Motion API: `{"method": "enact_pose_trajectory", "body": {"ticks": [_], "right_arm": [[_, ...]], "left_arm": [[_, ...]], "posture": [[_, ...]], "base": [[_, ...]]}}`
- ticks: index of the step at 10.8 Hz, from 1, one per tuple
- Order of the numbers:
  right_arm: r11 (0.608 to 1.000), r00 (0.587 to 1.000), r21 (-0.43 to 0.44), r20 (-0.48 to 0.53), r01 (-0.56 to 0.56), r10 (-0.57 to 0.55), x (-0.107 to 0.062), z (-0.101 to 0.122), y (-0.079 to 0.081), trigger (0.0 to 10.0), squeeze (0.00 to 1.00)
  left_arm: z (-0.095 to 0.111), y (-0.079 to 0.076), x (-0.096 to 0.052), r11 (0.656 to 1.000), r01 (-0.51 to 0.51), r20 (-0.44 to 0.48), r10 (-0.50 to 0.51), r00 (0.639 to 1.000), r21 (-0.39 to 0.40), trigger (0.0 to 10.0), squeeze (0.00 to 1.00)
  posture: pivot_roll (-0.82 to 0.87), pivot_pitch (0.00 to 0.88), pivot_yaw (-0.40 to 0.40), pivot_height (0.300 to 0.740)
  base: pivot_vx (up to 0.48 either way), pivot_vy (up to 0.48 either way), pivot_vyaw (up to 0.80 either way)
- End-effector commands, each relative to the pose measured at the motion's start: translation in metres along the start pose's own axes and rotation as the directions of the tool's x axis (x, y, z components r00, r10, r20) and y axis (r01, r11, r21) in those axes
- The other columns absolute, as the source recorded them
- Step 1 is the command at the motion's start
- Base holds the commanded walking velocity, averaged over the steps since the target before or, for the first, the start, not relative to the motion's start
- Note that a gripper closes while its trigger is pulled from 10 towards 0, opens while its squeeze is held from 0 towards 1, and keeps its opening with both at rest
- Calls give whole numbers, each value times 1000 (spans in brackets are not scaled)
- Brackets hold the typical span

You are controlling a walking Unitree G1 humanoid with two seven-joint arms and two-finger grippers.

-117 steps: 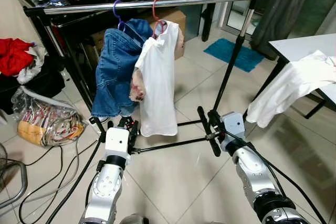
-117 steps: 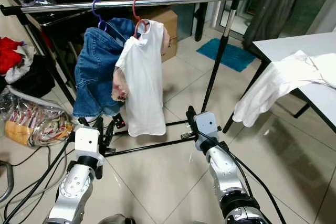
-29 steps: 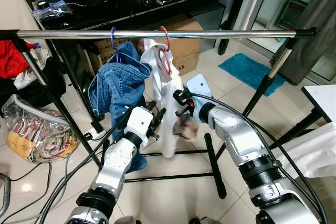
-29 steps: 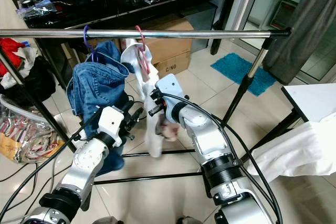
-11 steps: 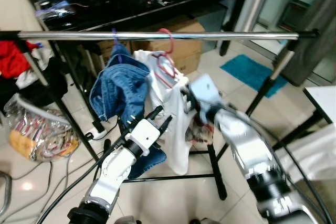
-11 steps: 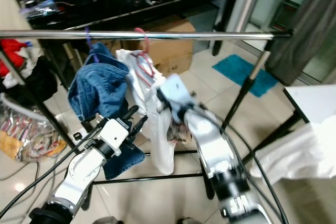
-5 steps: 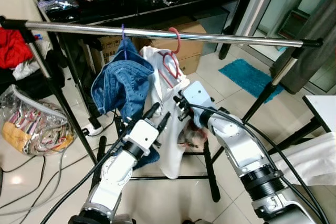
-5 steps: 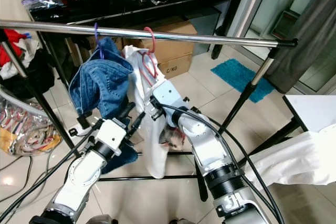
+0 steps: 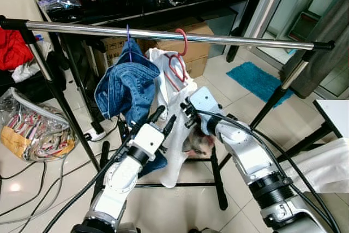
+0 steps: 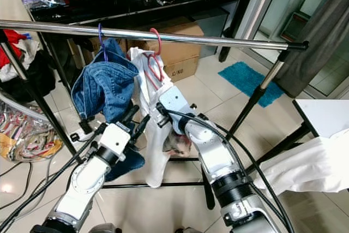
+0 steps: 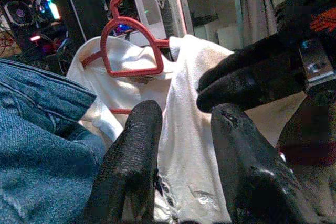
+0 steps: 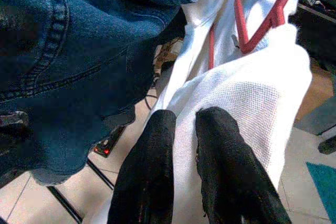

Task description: Hang hanger

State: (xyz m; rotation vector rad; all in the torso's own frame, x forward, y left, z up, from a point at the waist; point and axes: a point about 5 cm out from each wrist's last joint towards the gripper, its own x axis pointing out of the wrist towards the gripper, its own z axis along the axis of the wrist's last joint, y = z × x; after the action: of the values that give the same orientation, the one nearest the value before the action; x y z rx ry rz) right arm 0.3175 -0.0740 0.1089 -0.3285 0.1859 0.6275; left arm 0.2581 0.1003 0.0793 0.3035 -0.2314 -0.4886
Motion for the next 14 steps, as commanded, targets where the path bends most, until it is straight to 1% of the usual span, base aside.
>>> {"method": "enact_pose_trajectory", "body": {"ticks": [1, 2, 3, 4, 6, 10, 12, 13, 14], "right_arm": [[998, 999, 56, 14, 29, -30, -2, -4, -5, 10000, 0], [992, 999, 120, 37, 29, -33, -3, -7, -3, 10000, 0], [988, 998, 149, 43, 31, -37, -3, -11, -2, 10000, 0], [988, 998, 143, 27, 52, -57, -3, -16, -6, 10000, 0], [989, 998, 137, 25, 59, -63, -3, -21, -10, 10000, 0], [986, 996, 143, 34, 83, -89, -3, -25, -7, 10000, 0], [984, 992, 151, 67, 99, -110, -3, -19, -12, 10000, 0], [977, 985, 181, 106, 115, -136, -5, -16, -18, 10000, 0], [970, 979, 211, 139, 117, -149, -8, -13, -21, 10000, 0]], "left_arm": [[4, -4, 3, 1000, 3, 8, -3, 1000, -5, 10000, 0], [3, -4, 2, 1000, -6, 6, 6, 1000, -18, 10000, 0], [3, -4, 2, 1000, -9, 5, 9, 1000, -23, 10000, 0], [5, -3, 4, 999, -15, 12, 16, 1000, -30, 10000, 0], [9, 1, 9, 997, -48, 31, 50, 998, -67, 10000, 0], [8, 2, 6, 999, 5, 29, -4, 1000, -41, 10000, 0], [6, 0, 5, 999, 19, 22, -18, 1000, -35, 10000, 0], [5, -1, -1, 998, 14, 14, -13, 1000, -57, 10000, 0], [5, -2, -3, 998, 11, 14, -10, 1000, -70, 10000, 0]], "posture": [[225, 0, -93, 740], [225, 0, -93, 740], [225, 0, -93, 740], [207, 0, -88, 740], [177, 0, -89, 740], [150, 0, -57, 740], [141, 0, -51, 740], [134, 0, -44, 740], [128, 0, -38, 740]], "base": [[0, 0, 0], [0, 0, 0], [0, 0, 0], [0, 0, 0], [0, 0, 0], [0, 0, 0], [0, 0, 0], [0, 0, 0], [0, 0, 0]]}}
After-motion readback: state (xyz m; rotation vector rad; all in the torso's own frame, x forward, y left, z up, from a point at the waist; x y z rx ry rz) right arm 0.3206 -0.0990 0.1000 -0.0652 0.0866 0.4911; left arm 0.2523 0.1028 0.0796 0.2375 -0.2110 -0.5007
